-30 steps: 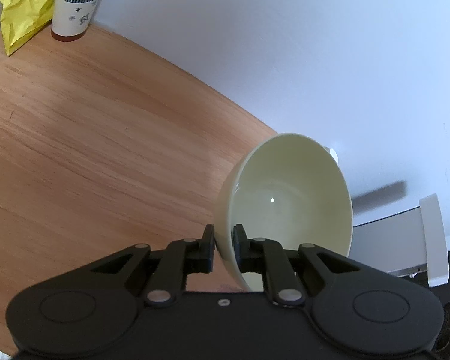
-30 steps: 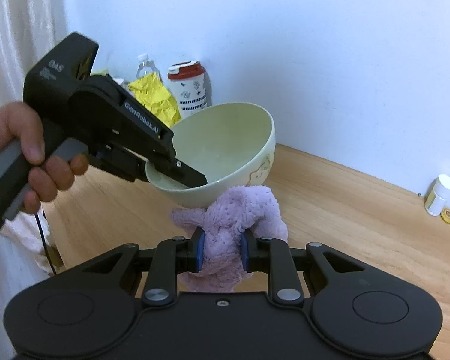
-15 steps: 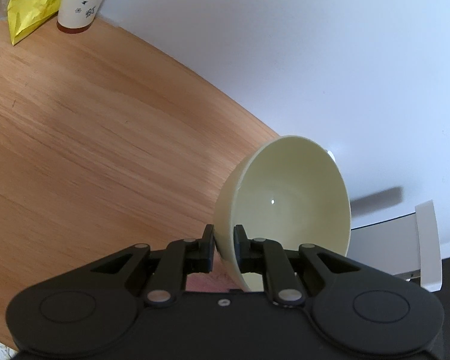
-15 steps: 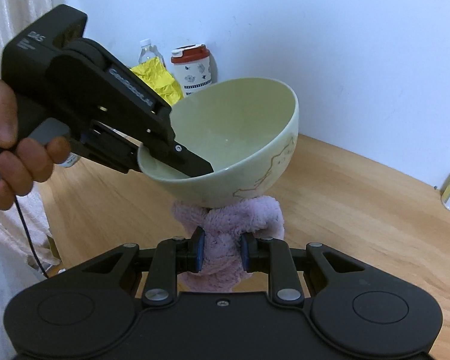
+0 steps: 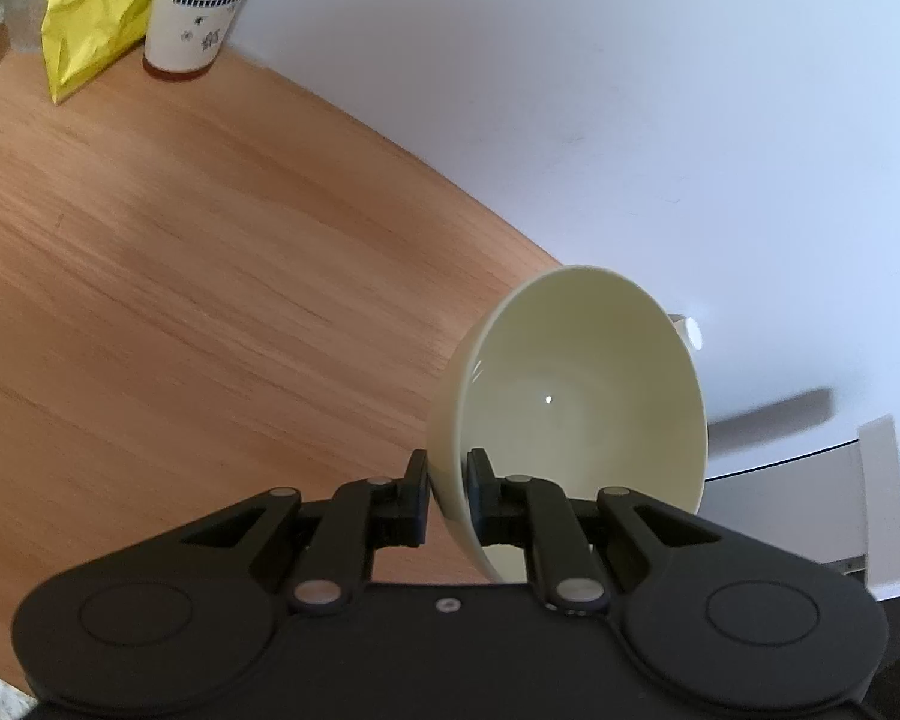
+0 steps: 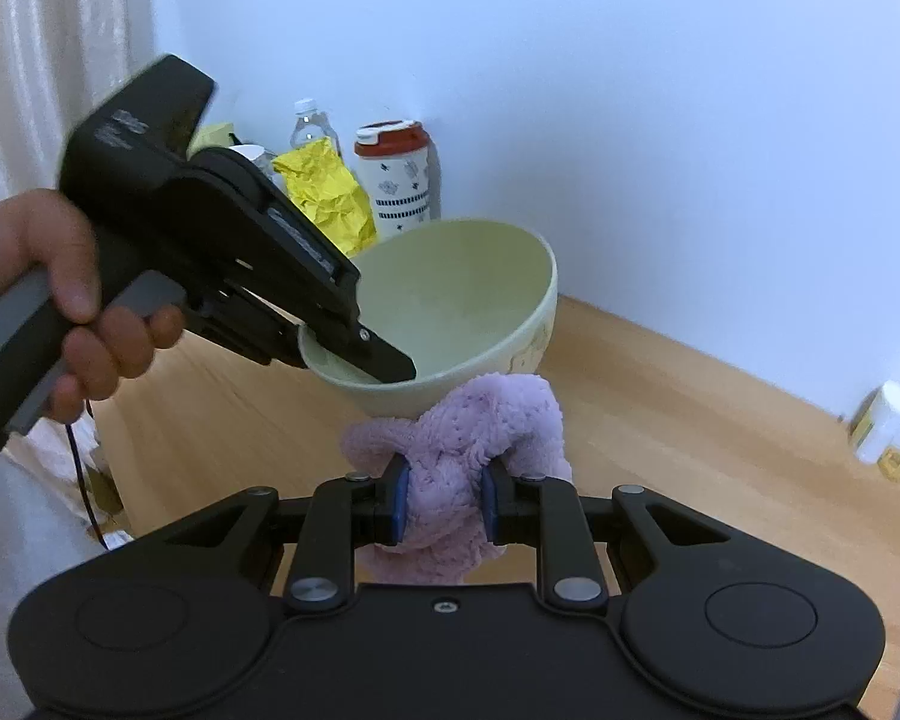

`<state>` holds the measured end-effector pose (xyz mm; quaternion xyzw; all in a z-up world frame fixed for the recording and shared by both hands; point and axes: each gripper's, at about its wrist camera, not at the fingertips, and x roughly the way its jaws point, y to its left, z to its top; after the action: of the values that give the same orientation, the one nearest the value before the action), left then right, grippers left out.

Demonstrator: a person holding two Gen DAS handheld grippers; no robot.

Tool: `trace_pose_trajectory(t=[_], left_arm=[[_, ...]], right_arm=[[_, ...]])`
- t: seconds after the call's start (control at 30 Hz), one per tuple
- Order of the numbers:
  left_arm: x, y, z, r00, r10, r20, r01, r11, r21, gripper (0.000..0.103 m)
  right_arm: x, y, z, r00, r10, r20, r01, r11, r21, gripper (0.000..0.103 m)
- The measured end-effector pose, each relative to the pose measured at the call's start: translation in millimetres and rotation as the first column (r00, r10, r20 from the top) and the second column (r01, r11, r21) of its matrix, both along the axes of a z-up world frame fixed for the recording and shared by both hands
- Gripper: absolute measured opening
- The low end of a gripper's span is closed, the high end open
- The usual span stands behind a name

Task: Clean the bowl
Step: 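Hold the bowl with the left tool while the right tool presses the towel under it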

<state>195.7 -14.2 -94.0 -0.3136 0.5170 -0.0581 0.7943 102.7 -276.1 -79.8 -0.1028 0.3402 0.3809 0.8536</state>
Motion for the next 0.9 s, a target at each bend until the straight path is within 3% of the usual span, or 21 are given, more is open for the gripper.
trace_pose_trajectory(t=[0.23,0.43,0.7,0.9], left_arm=[[1.4,-3.1,1.0,0.999,-0.031,0.018,0.03,0.999,0.015,0.013],[0.2,-1.4,-0.8,0.996,-0.086,0.025,0.085,0.996,0.018,0.013],[-2.6,-0.9,2.5,0.978,-0.206,0.028,0.204,0.977,0.065,0.013],[1.2,9.6,-1.9,0.975,-0.223,-0.008,0.222,0.97,0.098,0.012]], right_arm=[[0.5,-6.9,9.1,1.0,-0.01,0.012,0.01,1.0,-0.029,0.026],[18.4,19.9,-2.4,1.0,-0.011,0.002,0.011,0.999,-0.041,0.026],[25.9,27.3,-25.9,0.999,0.045,0.009,-0.044,0.997,-0.071,0.026],[21.0,29.7,-24.0,0.994,0.1,0.04,-0.096,0.99,-0.101,0.026]])
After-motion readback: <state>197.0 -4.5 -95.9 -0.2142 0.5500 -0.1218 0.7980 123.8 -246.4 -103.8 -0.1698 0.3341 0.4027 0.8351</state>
